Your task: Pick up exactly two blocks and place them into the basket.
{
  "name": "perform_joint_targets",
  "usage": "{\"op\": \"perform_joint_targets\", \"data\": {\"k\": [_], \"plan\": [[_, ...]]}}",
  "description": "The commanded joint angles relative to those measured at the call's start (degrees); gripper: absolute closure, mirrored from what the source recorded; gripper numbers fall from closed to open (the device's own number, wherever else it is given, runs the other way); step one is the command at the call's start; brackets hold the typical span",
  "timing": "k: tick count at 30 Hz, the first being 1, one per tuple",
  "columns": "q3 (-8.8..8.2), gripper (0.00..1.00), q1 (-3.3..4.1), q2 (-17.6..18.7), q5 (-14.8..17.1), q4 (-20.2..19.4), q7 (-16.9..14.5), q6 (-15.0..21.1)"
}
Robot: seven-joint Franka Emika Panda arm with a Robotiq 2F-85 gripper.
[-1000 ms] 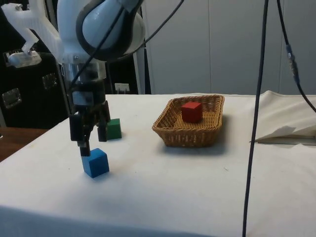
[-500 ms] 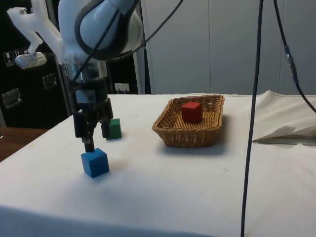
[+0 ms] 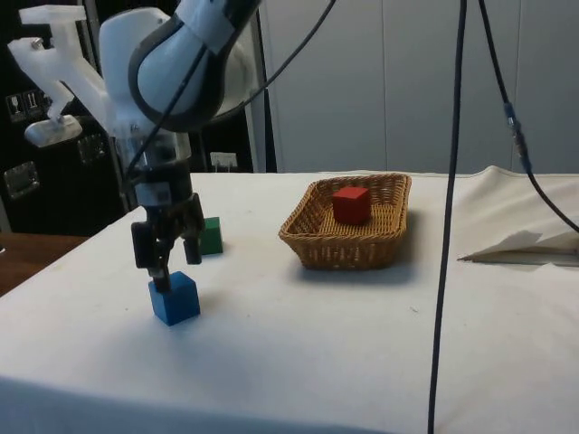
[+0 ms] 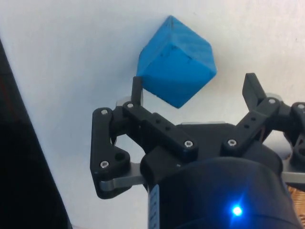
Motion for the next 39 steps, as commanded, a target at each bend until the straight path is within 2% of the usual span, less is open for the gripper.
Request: {"op": "perform_joint_targets", "data": {"k": [1, 9, 10, 11, 15, 18, 19, 20, 25, 27, 28, 29, 31, 36, 37, 38, 39], "plan": [[-0.23, 0.00, 0.17, 0.6, -0.2, 0.7, 0.6, -0.8], [0.11, 0.00, -0.23, 1.8, 0.7, 1.8, 1.3, -0.9], [-0.06, 0.00, 0.00, 1.2, 0.4, 1.3, 1.2, -0.9], [0.11, 0.00, -0.29, 1.8, 1.0, 1.8, 1.3, -0.9], [0.29, 0.00, -0.40, 1.9, 2.1, 2.0, 1.5, -0.7], [0.34, 0.00, -0.40, 1.8, 2.8, 1.9, 1.4, -0.7], [-0.06, 0.00, -0.06, 1.7, 2.6, 1.8, 1.5, -0.8], [0.46, 0.00, -0.46, 1.7, 3.6, 1.8, 1.3, -0.6], [0.69, 0.00, -0.57, 1.4, 6.2, 1.4, 0.6, -0.3], [0.69, 0.00, -0.57, 1.3, 7.0, 1.4, 0.2, -0.3], [0.00, 0.00, -0.06, 1.6, 6.0, 1.8, 0.9, -0.8], [0.69, 0.00, -0.57, 1.3, 7.5, 1.4, 0.1, -0.3], [0.57, 0.00, -0.74, 1.2, 8.4, 1.2, -0.7, -0.4], [0.29, 0.00, -0.86, 1.1, 9.9, 0.9, -2.1, -0.6], [-0.23, 0.00, -0.40, 1.5, 9.2, 1.4, -1.5, -0.8], [0.29, 0.00, -0.92, 1.1, 10.2, 0.9, -2.3, -0.6], [0.29, 0.00, -0.97, 1.1, 10.4, 0.9, -2.6, -0.6]]}}
